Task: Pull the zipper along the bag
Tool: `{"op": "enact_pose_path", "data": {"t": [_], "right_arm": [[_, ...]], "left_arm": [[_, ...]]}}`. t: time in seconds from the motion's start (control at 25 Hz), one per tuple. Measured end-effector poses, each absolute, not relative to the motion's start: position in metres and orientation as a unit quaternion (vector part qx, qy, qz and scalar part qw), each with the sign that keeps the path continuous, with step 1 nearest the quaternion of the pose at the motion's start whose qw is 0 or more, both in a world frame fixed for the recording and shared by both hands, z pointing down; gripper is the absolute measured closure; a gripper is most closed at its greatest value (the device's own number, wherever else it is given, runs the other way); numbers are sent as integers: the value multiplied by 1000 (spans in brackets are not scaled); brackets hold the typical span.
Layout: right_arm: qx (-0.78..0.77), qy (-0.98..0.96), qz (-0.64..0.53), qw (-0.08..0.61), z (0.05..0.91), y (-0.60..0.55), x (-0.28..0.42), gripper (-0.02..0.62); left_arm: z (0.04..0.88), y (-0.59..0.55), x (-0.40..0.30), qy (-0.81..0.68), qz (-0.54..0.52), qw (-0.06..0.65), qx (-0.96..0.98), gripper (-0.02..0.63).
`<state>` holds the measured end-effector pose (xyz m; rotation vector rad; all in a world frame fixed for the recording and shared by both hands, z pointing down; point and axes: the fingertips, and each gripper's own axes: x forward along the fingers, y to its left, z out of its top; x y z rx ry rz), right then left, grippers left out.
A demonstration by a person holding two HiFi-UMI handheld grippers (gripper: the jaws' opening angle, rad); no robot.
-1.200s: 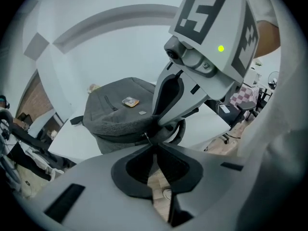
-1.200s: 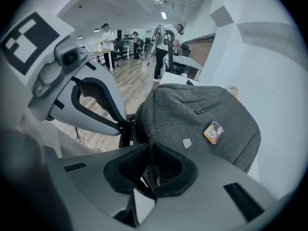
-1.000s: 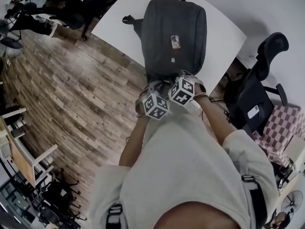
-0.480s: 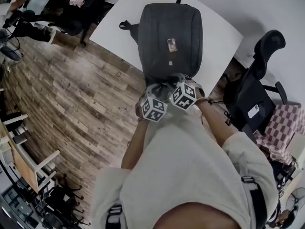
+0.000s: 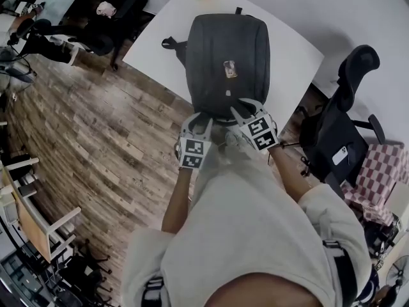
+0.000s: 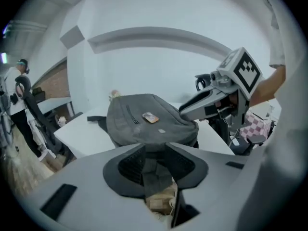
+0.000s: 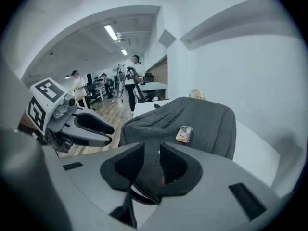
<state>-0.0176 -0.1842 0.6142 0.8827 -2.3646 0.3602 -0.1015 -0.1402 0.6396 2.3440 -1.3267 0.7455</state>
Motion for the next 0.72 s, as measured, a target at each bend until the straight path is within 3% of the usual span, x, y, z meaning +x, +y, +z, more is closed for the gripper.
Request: {"op": "enact_pose_path", "data": {"t": [0.24,0.72], "right_arm": [[411,-873,125,229,576,-226,11,532],[476,-869,64,115,475,-279,26,581]], "left_arm": [[583,-191,-140,-532,196,133,813,510],[501,-252,-177,-582,120,73,801,575]]}}
